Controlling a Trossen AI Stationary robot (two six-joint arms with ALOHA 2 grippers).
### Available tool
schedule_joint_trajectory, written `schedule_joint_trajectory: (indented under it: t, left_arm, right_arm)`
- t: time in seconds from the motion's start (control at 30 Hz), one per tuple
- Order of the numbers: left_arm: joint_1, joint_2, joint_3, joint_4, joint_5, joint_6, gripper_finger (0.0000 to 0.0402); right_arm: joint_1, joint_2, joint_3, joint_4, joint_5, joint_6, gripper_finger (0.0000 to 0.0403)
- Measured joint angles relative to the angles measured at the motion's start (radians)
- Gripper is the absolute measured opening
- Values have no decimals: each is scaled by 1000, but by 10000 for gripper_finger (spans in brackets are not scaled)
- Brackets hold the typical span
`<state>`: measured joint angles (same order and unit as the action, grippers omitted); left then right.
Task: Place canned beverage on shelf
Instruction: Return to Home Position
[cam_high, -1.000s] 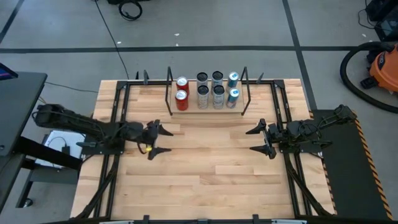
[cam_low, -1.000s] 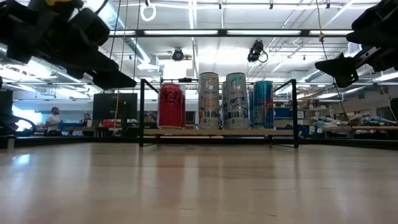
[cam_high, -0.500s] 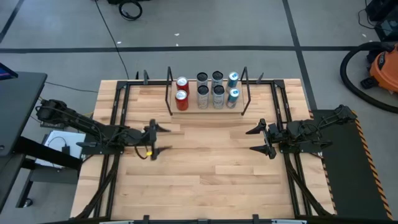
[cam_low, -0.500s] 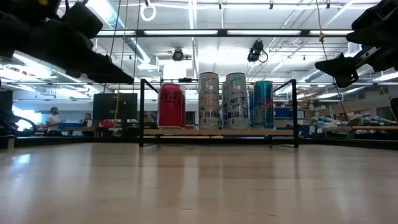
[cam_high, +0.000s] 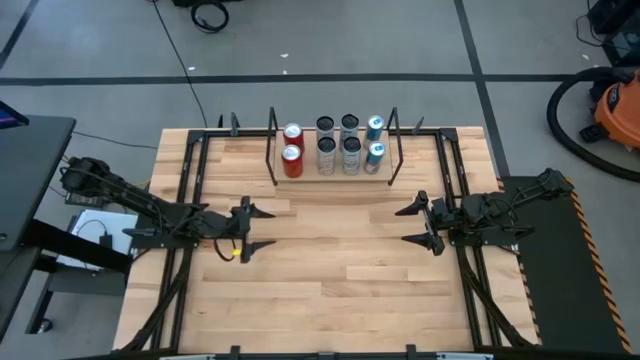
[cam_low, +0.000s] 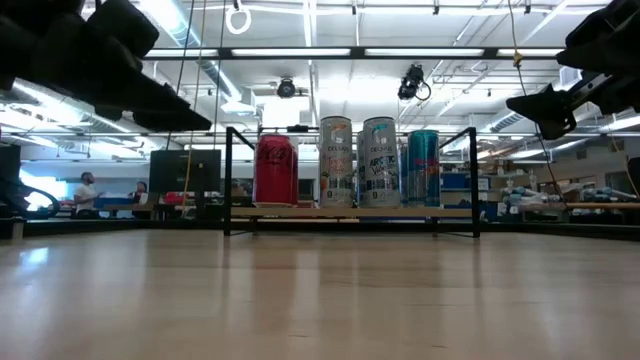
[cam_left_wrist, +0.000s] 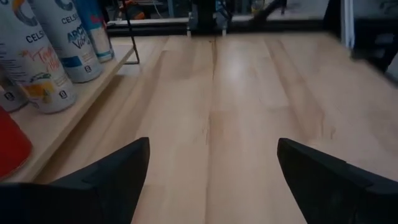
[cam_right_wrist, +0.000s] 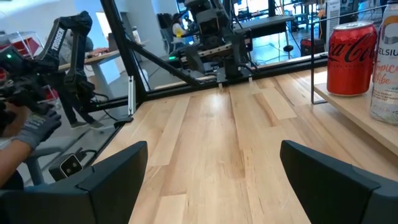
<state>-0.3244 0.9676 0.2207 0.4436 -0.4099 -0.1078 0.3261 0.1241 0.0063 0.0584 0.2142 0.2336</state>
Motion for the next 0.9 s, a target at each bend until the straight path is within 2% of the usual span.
schedule_joint_trajectory:
  t: [0.13,0.27,0.37,0.7,0.9]
  left_arm:
    - [-1,0,0,-68,40,60,355]
    - [-1,-2,0,-51,108,65,355]
    - [-1,-42,0,-87,117,100,355]
    - [1,-316,0,-265,145,68,355]
    - [1,-498,0,-283,198,98,355]
  right_arm:
    - [0,0,0,0,0,0,376]
    - [0,0,0,1,0,0,376]
    - [0,0,0,1,0,0,376]
    - [0,0,0,1,0,0,376]
    - [0,0,0,0,0,0,376]
